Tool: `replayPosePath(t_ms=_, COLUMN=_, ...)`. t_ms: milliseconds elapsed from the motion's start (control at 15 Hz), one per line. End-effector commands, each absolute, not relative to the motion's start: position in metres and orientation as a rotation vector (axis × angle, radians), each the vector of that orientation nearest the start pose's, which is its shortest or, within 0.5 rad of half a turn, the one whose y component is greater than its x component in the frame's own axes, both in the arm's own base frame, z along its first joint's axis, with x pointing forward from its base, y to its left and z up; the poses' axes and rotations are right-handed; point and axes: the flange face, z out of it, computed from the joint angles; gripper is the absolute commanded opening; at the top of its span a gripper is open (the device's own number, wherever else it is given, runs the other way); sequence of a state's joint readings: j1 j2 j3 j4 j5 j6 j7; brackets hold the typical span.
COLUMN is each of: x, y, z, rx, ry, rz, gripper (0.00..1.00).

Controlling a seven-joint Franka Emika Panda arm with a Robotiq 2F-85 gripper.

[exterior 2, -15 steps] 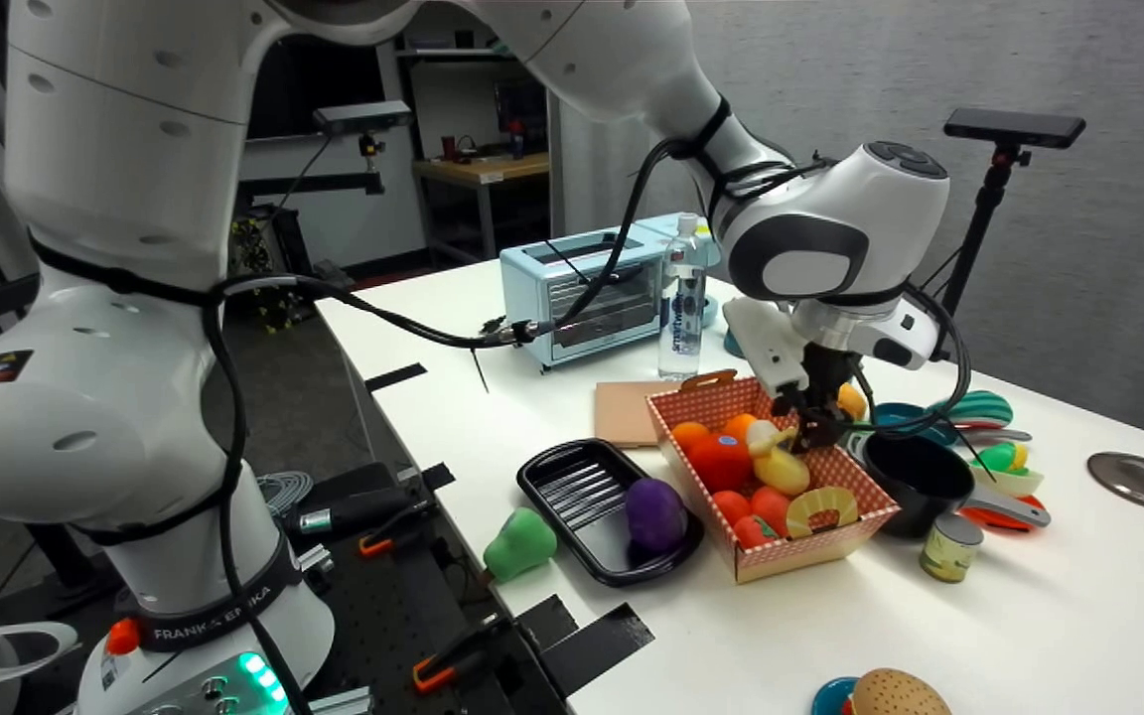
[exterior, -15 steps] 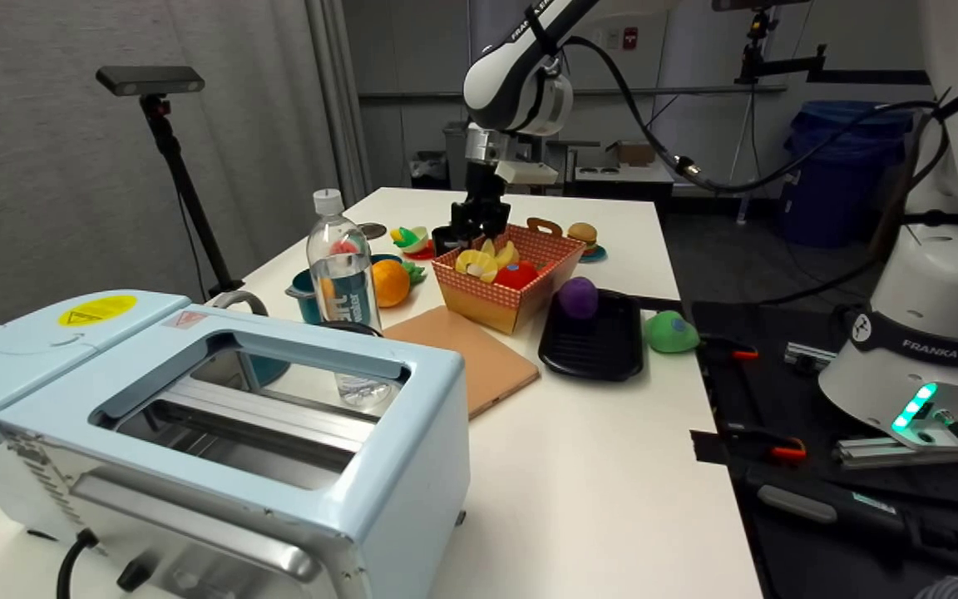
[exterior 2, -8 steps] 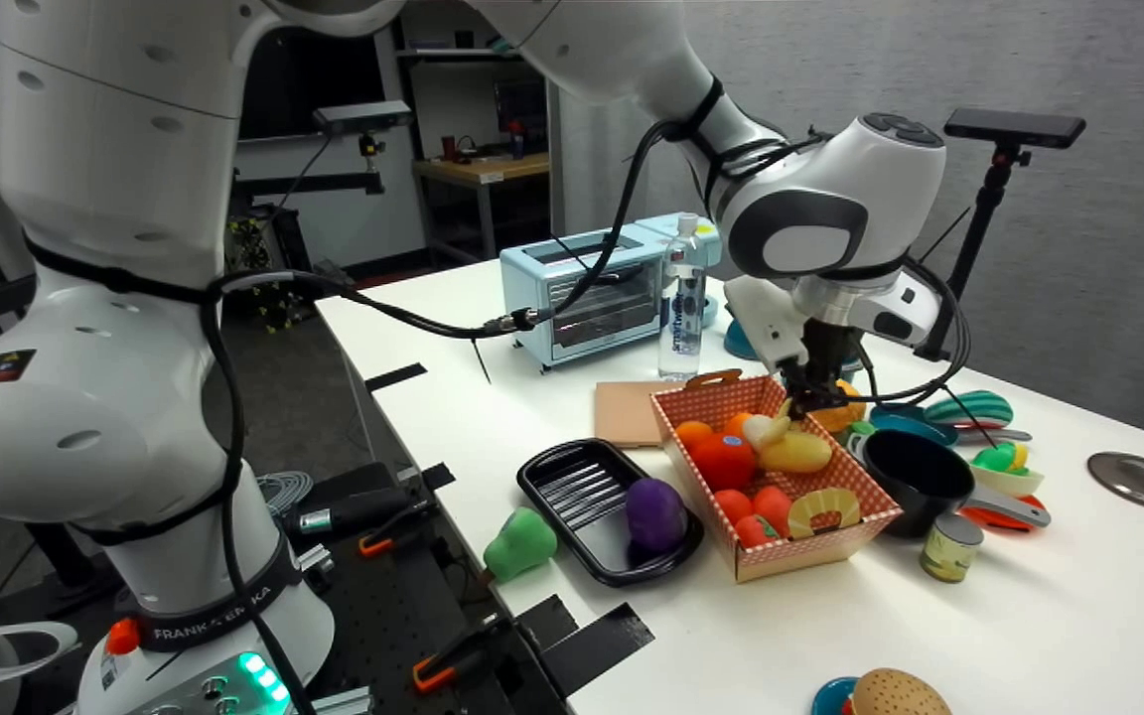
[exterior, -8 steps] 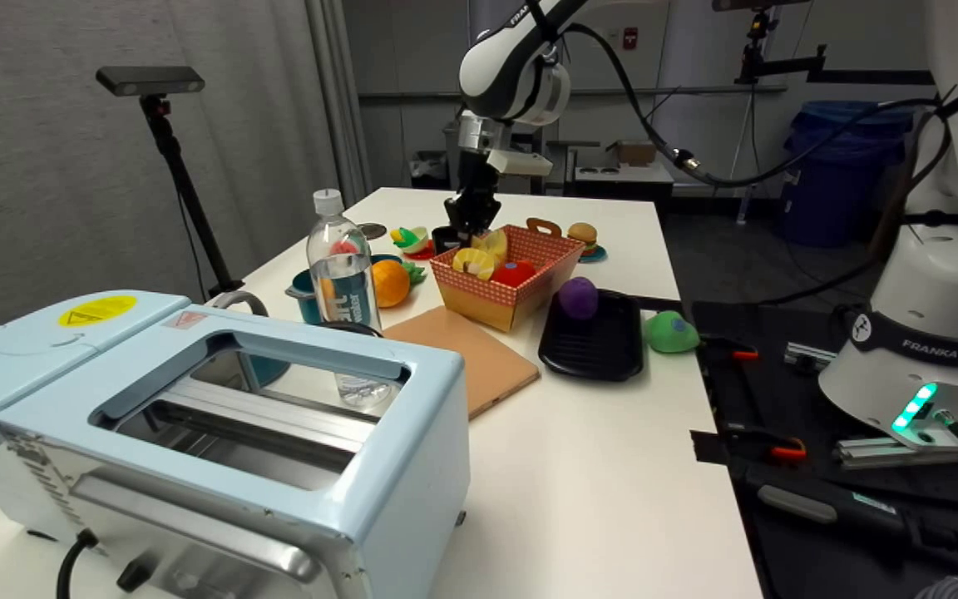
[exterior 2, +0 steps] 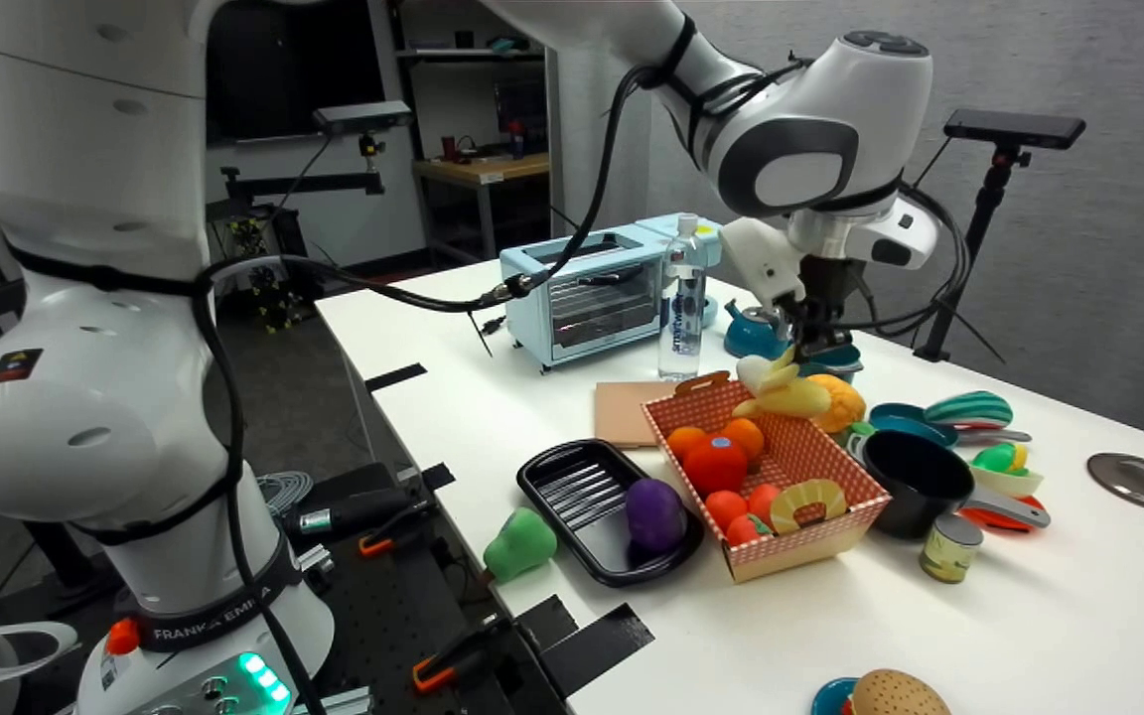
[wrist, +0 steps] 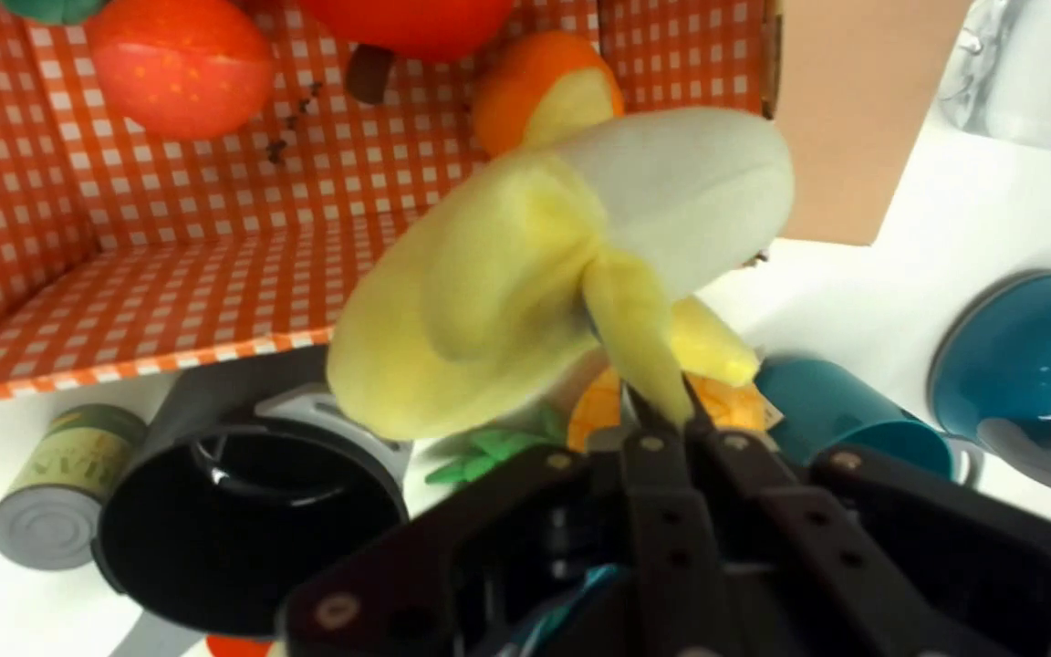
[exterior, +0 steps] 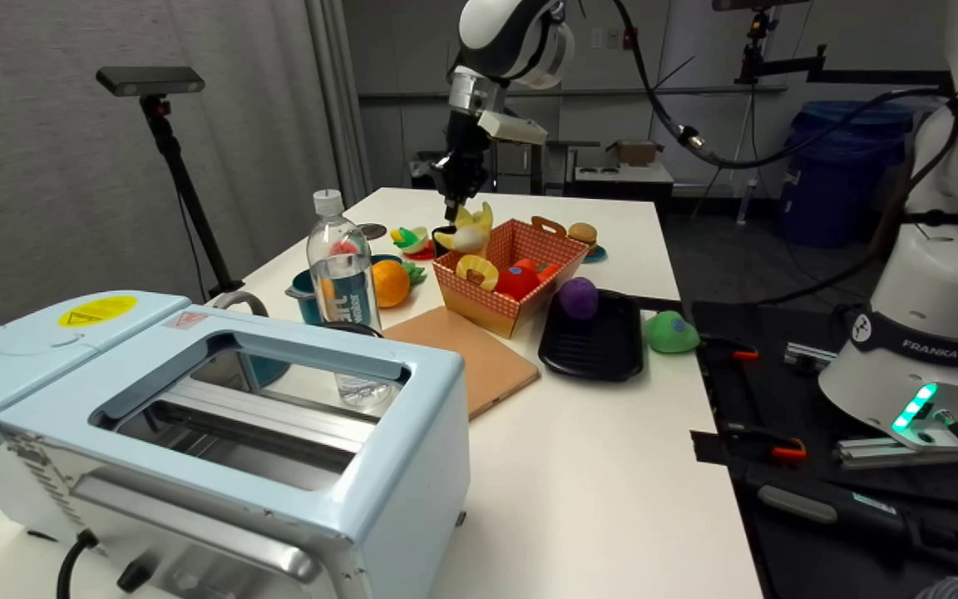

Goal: Get the toy banana and put it in the black bowl

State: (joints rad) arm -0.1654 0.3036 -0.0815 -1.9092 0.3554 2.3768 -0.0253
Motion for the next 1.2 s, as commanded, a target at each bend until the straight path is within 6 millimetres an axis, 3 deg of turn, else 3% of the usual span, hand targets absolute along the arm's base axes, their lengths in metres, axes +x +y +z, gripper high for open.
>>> replayPosePath(t_ms=0, x=0.614, y=-0.133, z=0.403, rx=-2.834, ry=0.629, rz=-0.350, gripper=0.01)
replayPosePath(t_ms=267, x=0.626, y=-0.139, z=0.438, rx=-2.822, ry=0.613, rz=-0.424, gripper=0.01)
replayPosePath(t_ms=467, x=0.637, y=-0.159, z=0.454, rx=-2.803, ry=0.628, rz=-0.447, gripper=0.01)
replayPosePath(t_ms=867, x=0.652, y=-0.205, z=0.470, rx=-2.774, ry=0.697, rz=-0.436, gripper=0.01)
replayPosePath(t_ms=1133, x=0.665, y=-0.226, z=0.466, rx=-2.768, ry=0.728, rz=-0.416, gripper=0.01)
